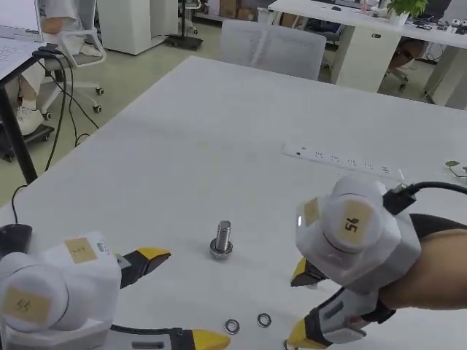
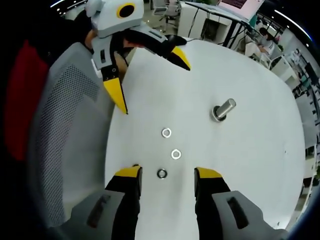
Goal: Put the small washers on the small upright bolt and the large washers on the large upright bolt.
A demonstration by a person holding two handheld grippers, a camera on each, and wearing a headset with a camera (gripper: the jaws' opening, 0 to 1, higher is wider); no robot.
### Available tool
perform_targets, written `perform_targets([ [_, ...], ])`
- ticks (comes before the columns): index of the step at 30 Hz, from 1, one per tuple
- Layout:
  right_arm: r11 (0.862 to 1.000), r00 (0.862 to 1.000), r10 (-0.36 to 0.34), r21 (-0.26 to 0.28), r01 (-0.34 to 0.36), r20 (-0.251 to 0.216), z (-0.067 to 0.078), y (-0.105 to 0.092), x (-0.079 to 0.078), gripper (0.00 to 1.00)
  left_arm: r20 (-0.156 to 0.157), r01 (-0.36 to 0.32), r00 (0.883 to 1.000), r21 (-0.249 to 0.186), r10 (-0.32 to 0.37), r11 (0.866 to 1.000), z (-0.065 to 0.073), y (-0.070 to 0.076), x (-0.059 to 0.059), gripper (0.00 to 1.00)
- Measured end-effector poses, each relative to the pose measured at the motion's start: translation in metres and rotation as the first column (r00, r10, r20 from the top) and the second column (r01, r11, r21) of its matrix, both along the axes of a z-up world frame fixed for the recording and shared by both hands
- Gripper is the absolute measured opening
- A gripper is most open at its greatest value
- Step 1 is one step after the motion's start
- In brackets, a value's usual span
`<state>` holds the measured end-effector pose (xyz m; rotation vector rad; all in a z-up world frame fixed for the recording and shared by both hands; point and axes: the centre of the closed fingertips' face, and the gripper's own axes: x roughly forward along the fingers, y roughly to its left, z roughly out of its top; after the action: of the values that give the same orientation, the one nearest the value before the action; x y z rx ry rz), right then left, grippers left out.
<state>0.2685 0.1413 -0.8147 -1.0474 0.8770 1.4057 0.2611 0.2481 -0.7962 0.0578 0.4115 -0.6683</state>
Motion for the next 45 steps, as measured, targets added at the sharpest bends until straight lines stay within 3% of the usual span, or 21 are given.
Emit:
perform_targets([
  [14,0.999,0.998,-0.038,-0.022,0.036,-0.059,-0.025,-0.02,-0.021,0.39,0.003,0.005,1.0,0.001,-0.005,1.0,0.0,-0.002,-0.001,0.8],
  [27,1.0,0.994,-0.009,-0.031,0.005,-0.113,-0.05,-0.014,-0.049,0.28,0.006,0.009,1.0,0.002,-0.009,1.0,0.0,-0.002,-0.004,0.8],
  [45,0.998,0.994,0.022,-0.056,-0.028,-0.11,-0.061,-0.011,-0.051,0.23,0.004,0.018,1.0,-0.003,-0.018,1.0,-0.001,-0.001,-0.006,0.8],
])
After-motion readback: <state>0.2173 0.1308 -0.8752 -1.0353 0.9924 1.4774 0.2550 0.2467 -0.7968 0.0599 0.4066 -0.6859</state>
